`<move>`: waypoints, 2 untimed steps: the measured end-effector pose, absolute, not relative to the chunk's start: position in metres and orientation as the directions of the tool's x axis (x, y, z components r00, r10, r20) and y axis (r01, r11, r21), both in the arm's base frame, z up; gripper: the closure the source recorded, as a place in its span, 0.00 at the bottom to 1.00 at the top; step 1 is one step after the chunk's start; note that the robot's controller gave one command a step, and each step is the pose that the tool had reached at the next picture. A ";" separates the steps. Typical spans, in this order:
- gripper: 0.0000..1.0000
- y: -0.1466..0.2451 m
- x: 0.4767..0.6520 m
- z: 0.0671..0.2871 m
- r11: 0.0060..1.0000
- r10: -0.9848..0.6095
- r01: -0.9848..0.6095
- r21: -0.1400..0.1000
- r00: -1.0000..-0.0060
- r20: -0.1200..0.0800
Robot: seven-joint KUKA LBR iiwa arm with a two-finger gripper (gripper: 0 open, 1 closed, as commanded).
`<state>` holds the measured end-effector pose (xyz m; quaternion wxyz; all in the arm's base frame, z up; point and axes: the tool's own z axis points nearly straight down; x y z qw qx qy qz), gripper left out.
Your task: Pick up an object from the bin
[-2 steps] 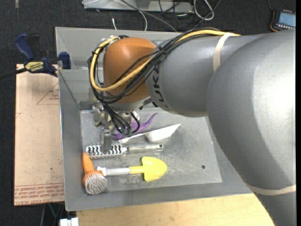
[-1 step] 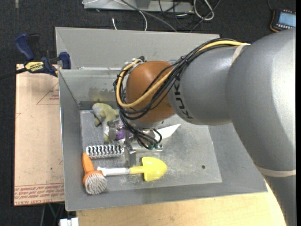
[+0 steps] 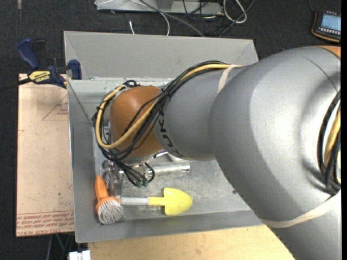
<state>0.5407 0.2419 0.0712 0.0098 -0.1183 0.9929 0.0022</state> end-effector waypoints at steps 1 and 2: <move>1.00 0.242 0.541 0.071 0.972 -0.234 -0.234 0.002 -0.972 -0.020; 1.00 0.247 0.546 0.095 0.971 -0.237 -0.237 0.004 -0.971 -0.022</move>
Offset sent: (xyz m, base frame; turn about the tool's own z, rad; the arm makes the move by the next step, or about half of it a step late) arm 0.0047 0.0045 0.0236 -0.0038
